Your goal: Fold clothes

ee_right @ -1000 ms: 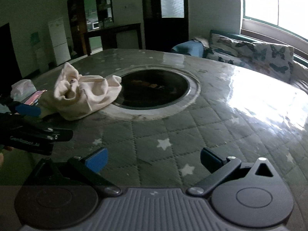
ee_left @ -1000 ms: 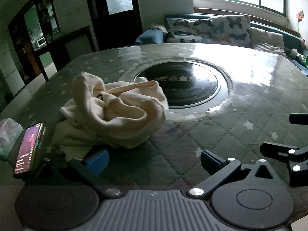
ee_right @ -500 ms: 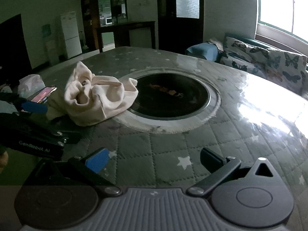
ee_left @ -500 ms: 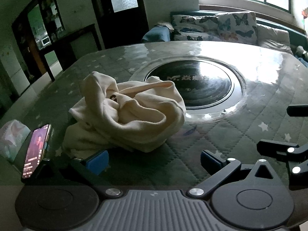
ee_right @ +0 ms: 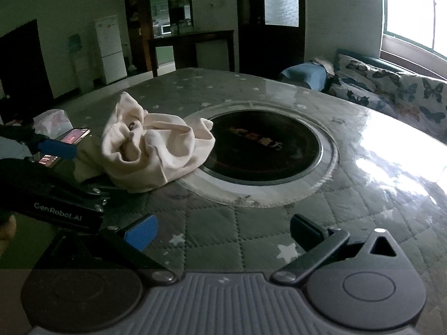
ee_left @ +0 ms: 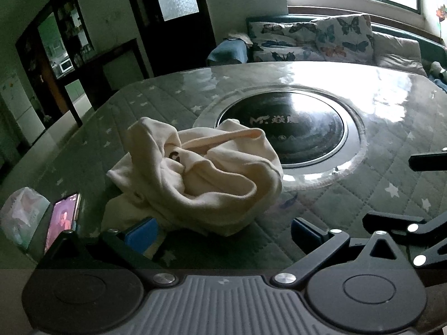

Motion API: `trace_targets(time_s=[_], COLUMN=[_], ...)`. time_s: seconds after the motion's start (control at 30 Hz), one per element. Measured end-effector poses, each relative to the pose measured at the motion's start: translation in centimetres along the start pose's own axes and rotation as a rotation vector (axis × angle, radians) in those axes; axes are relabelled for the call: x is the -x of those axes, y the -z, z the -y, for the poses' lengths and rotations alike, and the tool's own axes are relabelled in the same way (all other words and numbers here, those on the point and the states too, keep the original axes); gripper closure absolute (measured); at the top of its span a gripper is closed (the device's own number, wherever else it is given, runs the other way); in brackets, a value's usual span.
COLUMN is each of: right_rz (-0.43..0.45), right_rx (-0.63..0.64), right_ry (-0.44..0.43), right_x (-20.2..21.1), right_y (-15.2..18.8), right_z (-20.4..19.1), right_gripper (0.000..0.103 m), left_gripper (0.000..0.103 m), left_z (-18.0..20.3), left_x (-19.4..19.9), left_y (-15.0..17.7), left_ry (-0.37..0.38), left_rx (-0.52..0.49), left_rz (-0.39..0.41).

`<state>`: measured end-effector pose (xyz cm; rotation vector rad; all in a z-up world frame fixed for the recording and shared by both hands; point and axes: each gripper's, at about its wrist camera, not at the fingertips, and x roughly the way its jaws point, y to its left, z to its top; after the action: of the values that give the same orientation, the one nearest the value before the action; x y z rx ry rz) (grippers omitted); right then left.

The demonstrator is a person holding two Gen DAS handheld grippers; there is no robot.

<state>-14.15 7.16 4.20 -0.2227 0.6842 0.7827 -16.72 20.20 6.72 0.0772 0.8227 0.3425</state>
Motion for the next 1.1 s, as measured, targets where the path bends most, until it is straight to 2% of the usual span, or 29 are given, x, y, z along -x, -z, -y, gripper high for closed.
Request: trace_targets(time_s=[0.23,1.1], right_rz=[-0.009,-0.022], right_rx=[0.003,0.022], right_ry=[-0.022,-0.073], right_x=[-1.1,-4.5], right_y=[-0.9,-4.3], right_z=[-0.5,-2.4], right_gripper=[0.004,0.005], left_gripper=[0.0,0.0], left_z=[-0.7,-3.4], left_x=[-0.3,-2.3], left_y=[-0.8,-3.6], left_ry=[-0.013,-0.022], left_rx=[-0.011,-0.032], left_rz=[-0.002,-0.01])
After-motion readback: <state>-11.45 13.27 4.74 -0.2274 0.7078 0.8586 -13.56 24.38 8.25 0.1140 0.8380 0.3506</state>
